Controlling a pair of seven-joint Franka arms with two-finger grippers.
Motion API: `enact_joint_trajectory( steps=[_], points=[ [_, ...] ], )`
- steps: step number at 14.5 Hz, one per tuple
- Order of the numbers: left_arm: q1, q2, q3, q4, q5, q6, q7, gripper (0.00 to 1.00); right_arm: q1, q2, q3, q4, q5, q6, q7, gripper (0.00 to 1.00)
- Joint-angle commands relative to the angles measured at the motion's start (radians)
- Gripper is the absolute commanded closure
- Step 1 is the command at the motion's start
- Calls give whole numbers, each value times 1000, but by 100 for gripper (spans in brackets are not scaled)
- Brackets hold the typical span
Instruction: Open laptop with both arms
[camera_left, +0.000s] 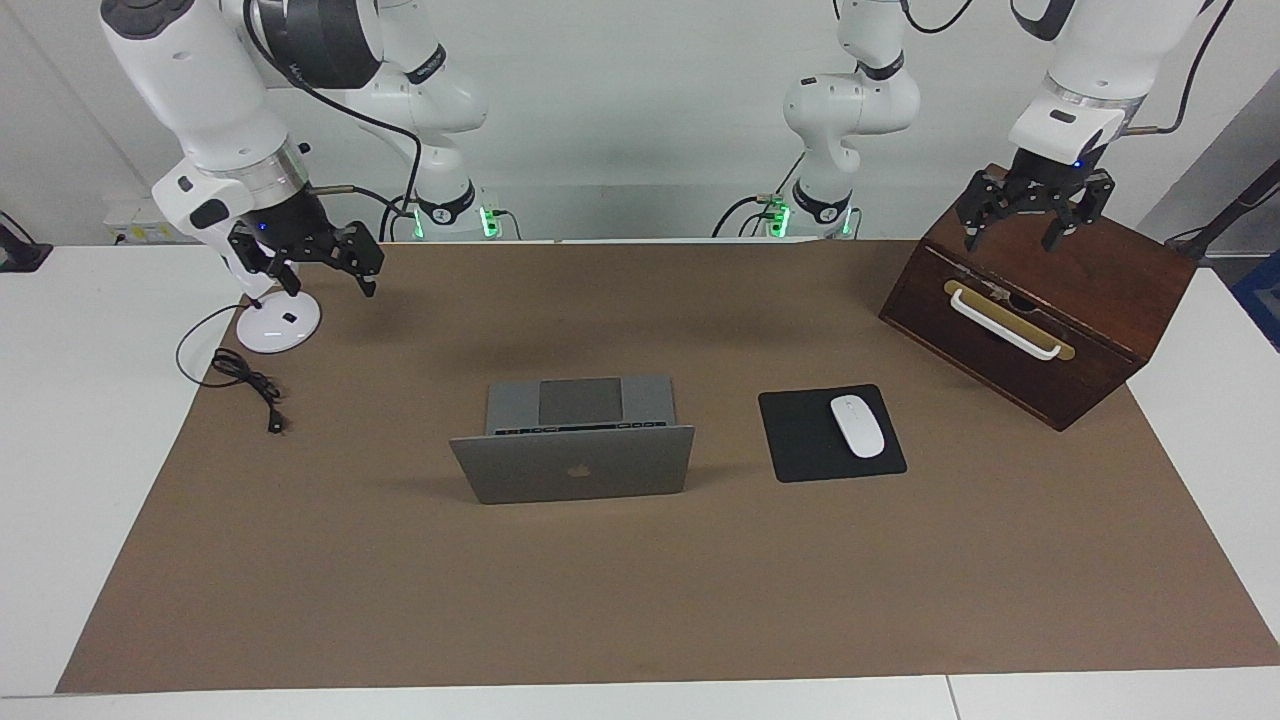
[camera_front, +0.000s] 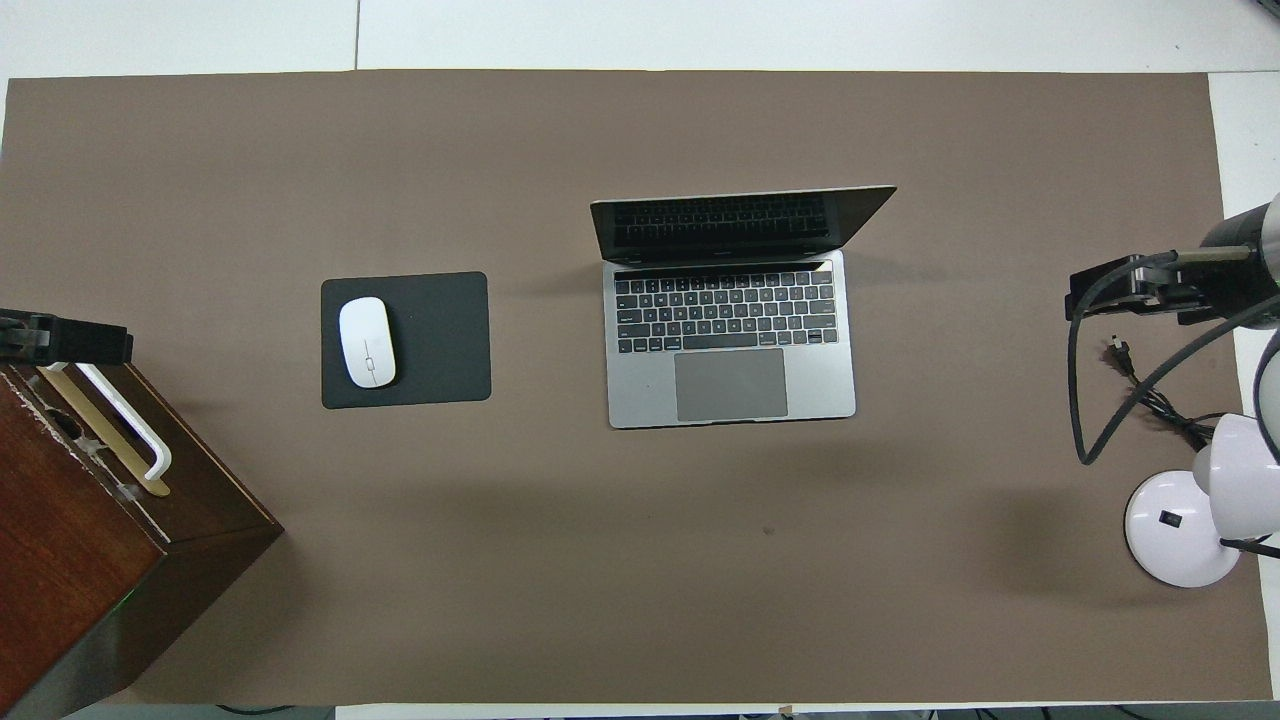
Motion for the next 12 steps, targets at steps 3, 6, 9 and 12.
enact_joint_trajectory(
  steps=[3, 6, 9, 12],
  points=[
    [35, 18, -3, 7, -39, 2, -31, 0, -22, -5, 0, 0, 20, 4, -21, 0],
    [58, 41, -6, 7, -63, -5, -33, 0, -22, -5, 0, 0, 20, 4, -21, 0],
    [110, 46, -36, 18, -91, -5, -33, 0, -22, -5, 0, 0, 20, 3, -21, 0],
    [134, 66, -80, 39, -86, -11, -43, 0, -22, -5, 0, 0, 20, 4, -21, 0]
  ],
)
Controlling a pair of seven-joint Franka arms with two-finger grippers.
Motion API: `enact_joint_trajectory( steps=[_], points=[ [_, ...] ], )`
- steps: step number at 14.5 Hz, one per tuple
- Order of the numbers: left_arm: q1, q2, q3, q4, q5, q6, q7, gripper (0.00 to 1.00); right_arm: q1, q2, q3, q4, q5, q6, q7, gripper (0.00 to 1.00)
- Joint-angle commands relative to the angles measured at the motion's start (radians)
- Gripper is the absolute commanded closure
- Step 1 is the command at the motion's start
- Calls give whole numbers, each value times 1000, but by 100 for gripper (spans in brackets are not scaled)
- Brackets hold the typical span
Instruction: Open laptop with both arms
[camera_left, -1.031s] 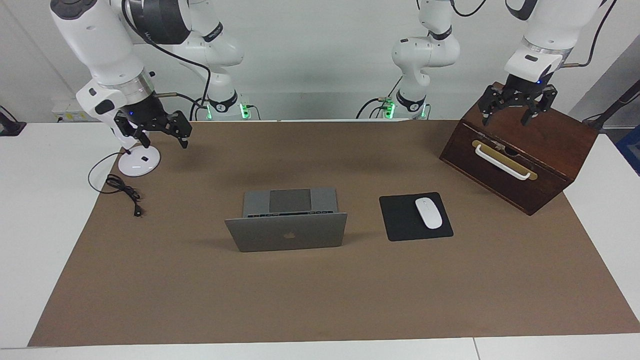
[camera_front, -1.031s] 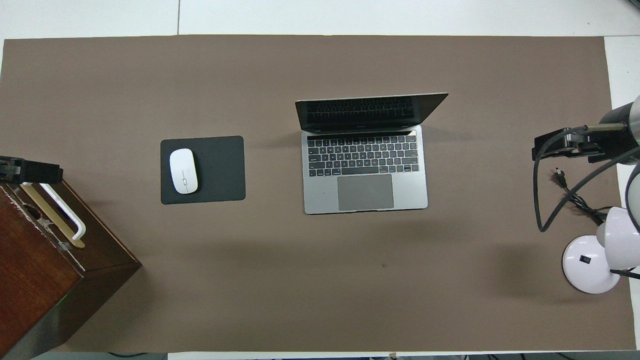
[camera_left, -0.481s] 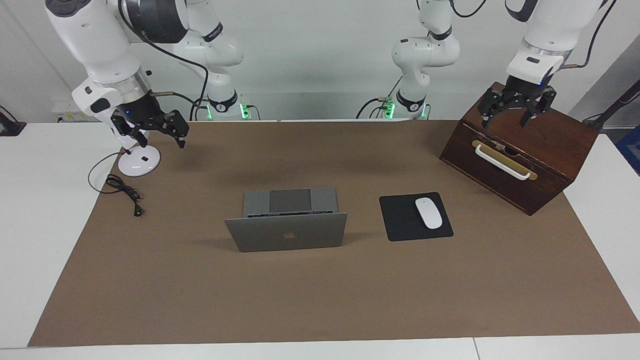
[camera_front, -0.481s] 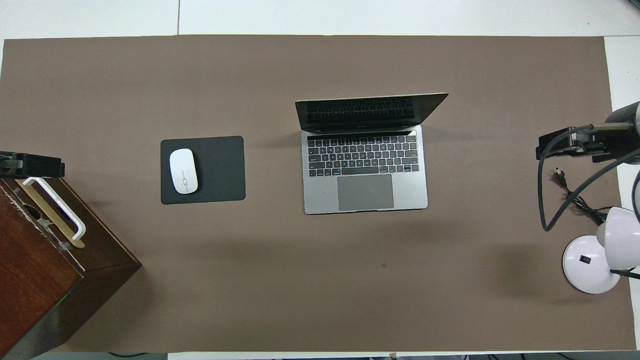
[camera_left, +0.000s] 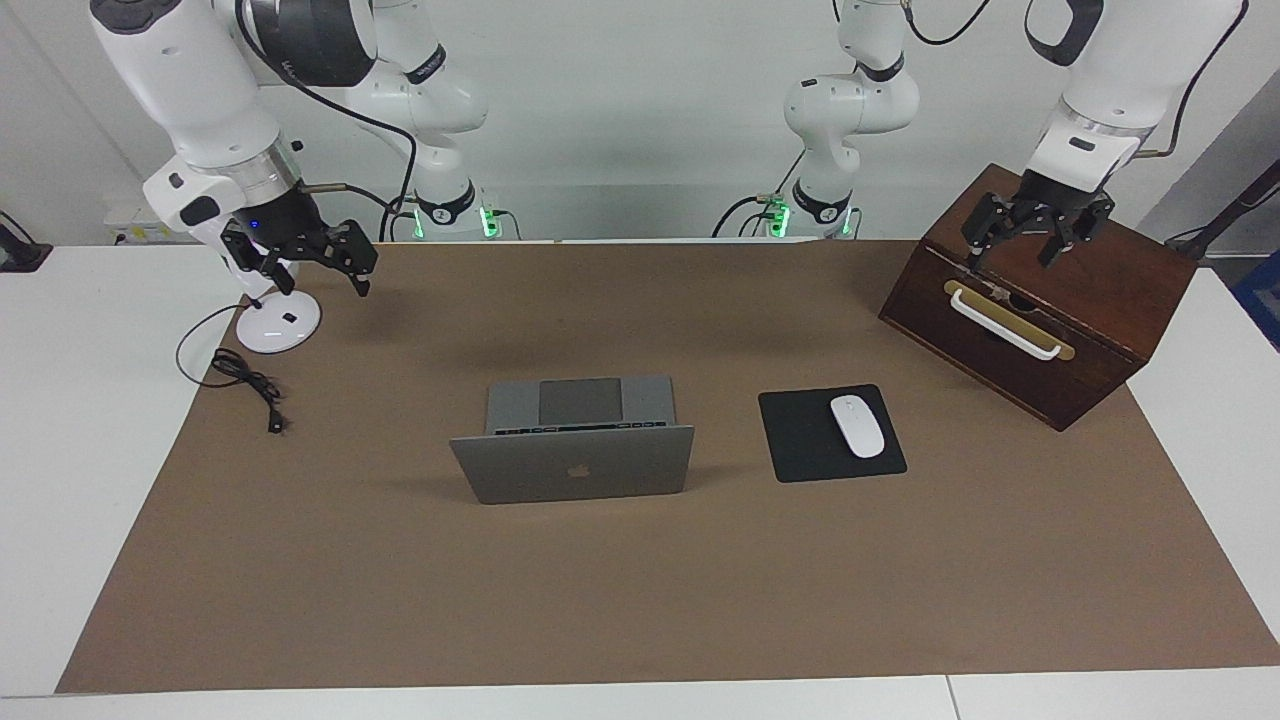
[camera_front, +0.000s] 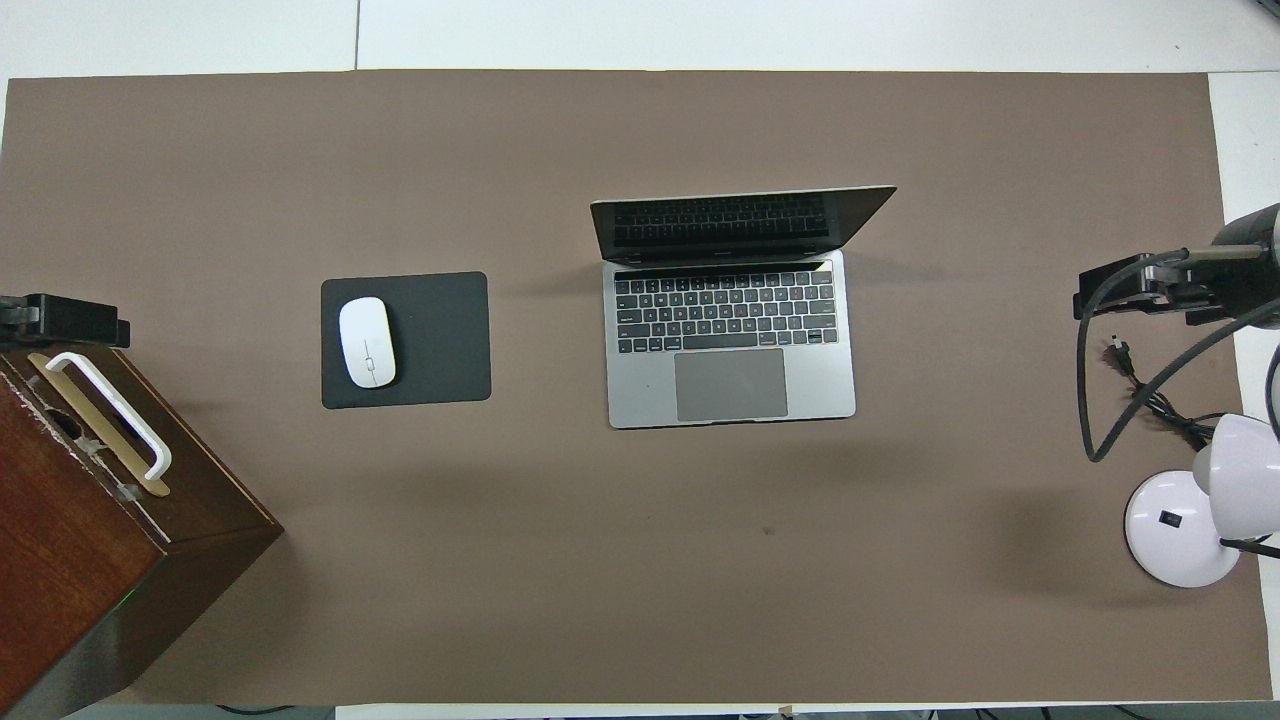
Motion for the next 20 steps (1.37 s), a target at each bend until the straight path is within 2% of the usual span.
enact_joint_trajectory(
  steps=[1, 4, 20],
  points=[
    [15, 22, -26, 32, -16, -16, -27, 0, -14, -5, 3, 0, 20, 3, -21, 0],
    [-62, 22, 39, 23, -15, -15, -30, 0, -14, -5, 3, 0, 20, 3, -21, 0],
    [-63, 7, 42, 29, -16, -45, -39, 0, -14, -5, 3, 0, 20, 3, -21, 0]
  ],
)
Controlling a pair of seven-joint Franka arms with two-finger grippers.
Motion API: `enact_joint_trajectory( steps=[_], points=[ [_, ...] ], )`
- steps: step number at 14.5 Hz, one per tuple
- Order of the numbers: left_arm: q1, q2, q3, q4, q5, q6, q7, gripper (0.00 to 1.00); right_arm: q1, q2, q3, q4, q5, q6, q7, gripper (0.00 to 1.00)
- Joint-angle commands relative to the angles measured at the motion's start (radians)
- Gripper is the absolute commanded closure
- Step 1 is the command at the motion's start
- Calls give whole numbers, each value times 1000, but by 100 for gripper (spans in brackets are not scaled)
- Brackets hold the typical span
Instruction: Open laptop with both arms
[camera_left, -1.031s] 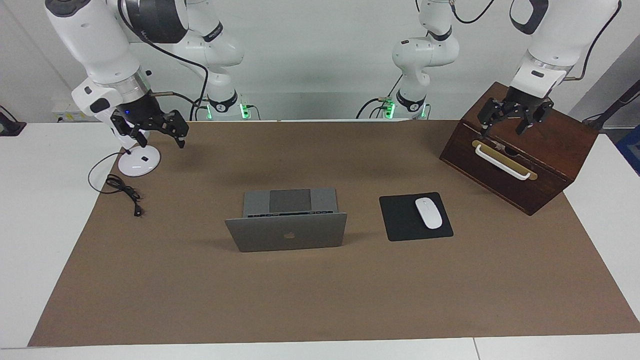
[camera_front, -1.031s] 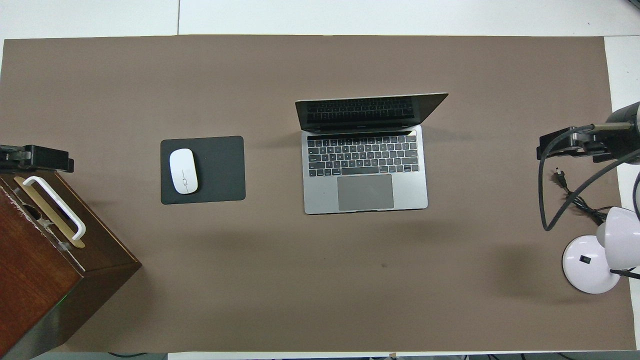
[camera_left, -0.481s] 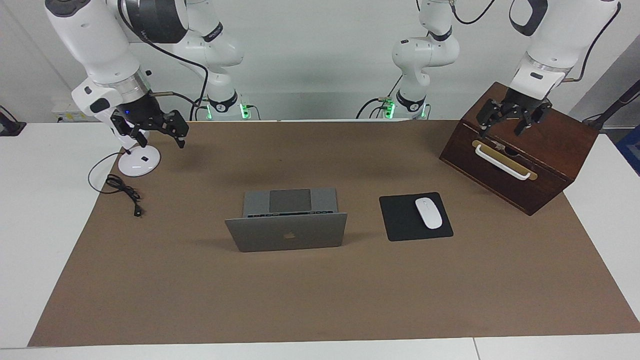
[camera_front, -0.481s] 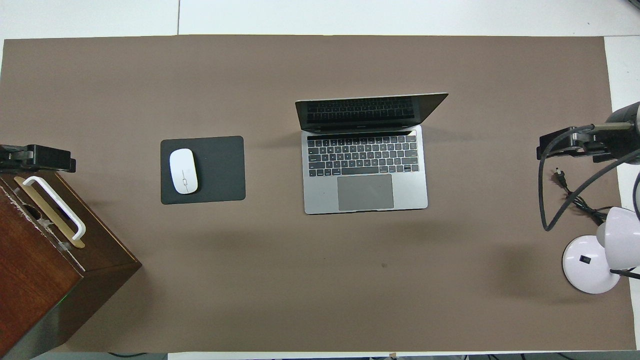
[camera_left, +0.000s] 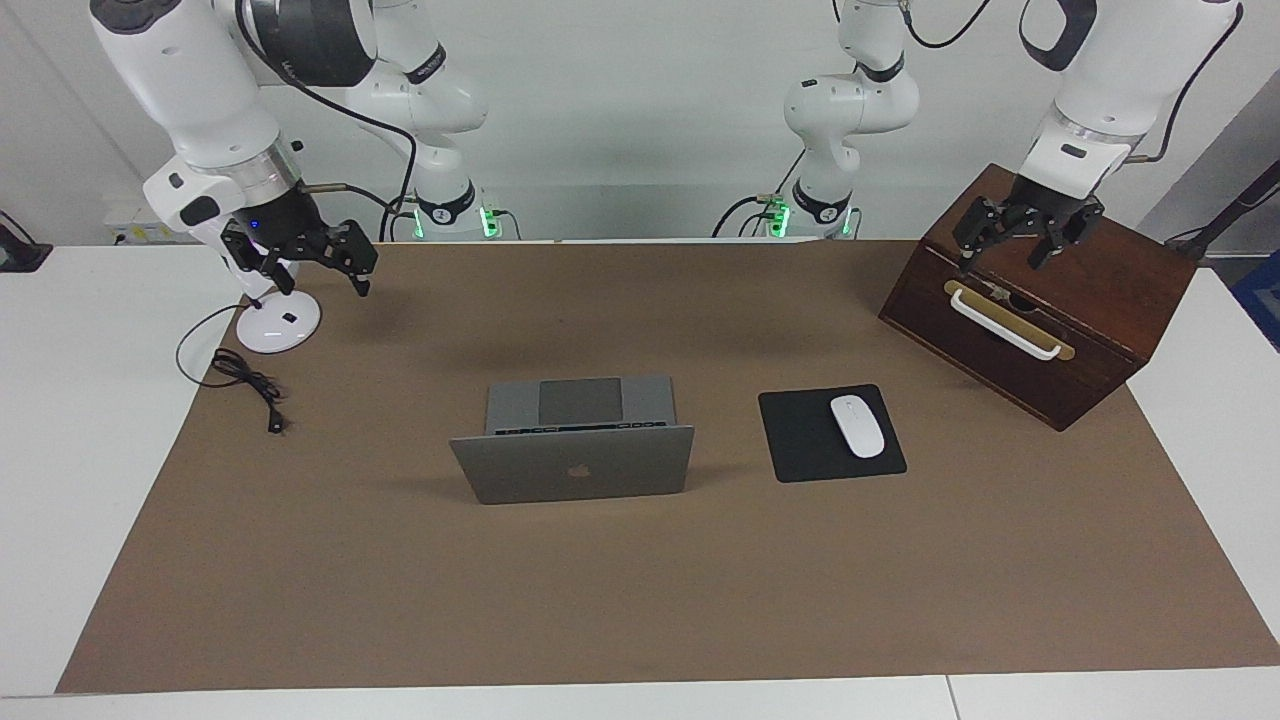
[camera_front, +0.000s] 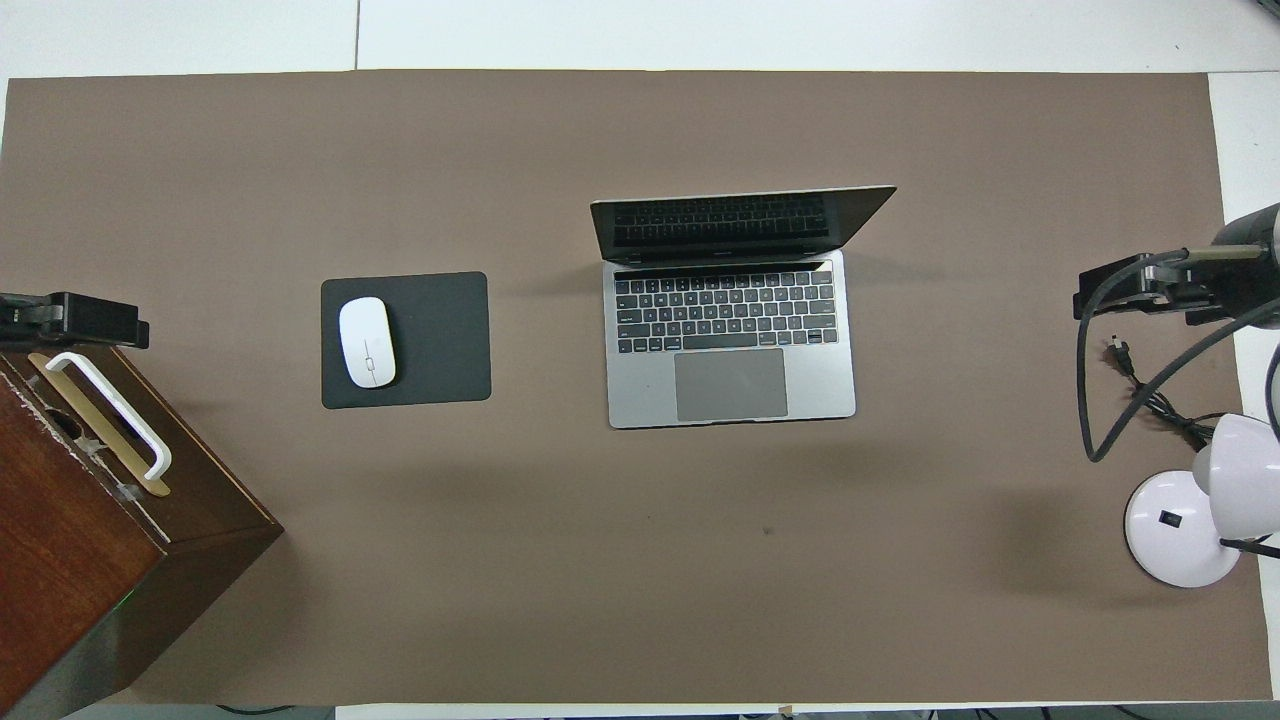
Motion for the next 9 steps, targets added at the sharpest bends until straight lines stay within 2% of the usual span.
enact_joint_trajectory(
  steps=[1, 9],
  points=[
    [-12, 0, 14, 22, -16, -30, -13, 0, -14, -5, 3, 0, 20, 3, -21, 0],
    [-9, -2, 14, 21, -19, -41, -10, 0, -14, -5, 3, 0, 20, 3, -21, 0]
  ],
)
